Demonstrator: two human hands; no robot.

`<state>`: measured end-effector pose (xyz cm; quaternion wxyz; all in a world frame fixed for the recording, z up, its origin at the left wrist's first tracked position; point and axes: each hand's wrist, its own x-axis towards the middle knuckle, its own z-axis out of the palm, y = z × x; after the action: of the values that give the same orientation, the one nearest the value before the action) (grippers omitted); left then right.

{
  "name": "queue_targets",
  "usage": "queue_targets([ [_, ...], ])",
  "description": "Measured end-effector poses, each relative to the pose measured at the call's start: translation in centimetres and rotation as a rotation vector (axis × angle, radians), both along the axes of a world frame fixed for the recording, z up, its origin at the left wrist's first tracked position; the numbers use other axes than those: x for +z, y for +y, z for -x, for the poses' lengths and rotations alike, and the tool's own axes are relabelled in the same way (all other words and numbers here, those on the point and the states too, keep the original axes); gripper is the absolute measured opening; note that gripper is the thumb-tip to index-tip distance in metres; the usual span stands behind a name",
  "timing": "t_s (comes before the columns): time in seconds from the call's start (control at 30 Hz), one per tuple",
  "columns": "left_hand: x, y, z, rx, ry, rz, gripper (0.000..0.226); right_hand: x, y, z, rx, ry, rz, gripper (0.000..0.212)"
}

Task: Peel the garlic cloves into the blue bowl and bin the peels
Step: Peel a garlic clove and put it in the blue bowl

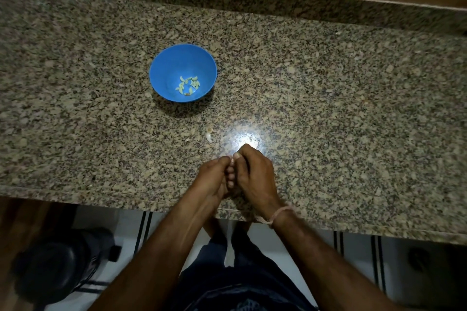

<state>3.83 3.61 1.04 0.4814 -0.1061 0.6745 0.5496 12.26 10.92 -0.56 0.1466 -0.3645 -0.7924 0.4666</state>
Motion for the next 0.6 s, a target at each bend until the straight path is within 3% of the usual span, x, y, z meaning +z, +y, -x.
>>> queue_targets([
  [0.1, -0.6, -1.4, 0.1, -0.295, 0.759, 0.056, 0.027, 0.2, 0.0, 0.6, -0.117, 0.007, 0.443, 0.034],
  [0.13, -0.7, -1.8, 0.0, -0.34, 0.902, 0.015, 0.024, 0.3, 0.0, 0.8, -0.186, 0.008, 0.637, 0.034],
  [0.2, -0.7, -2.2, 0.2, -0.354, 0.917, -0.071, 0.02, 0.5, 0.1, 1.0, -0.272, 0.005, 0.887, 0.034],
  [0.23, -0.7, -2.3, 0.2, -0.334, 0.858, -0.102, 0.019, 0.7, 0.1, 1.0, -0.285, 0.005, 0.903, 0.035],
  [0.3, -0.5, -2.0, 0.4, -0.259, 0.593, -0.105, 0.022, 0.9, -0.1, 0.9, -0.241, 0.019, 0.699, 0.034],
  [0.4, -0.2, -1.1, 1.0, -0.015, -0.16, -0.111, 0.027, 0.3, -0.1, 0.3, -0.061, -0.002, 0.113, 0.027],
  [0.43, -0.2, -0.9, 1.1, 0.042, -0.269, -0.114, 0.028, 0.0, 0.0, 0.3, -0.009, -0.02, -0.01, 0.025],
  [0.5, -0.5, -1.1, 1.2, 0.026, -0.157, -0.095, 0.027, -0.3, 0.0, 0.2, 0.033, -0.011, -0.107, 0.023],
  [0.6, -0.9, -1.8, 1.4, -0.114, 0.306, -0.022, 0.024, -0.4, -0.1, -0.1, 0.03, -0.028, -0.153, 0.023],
])
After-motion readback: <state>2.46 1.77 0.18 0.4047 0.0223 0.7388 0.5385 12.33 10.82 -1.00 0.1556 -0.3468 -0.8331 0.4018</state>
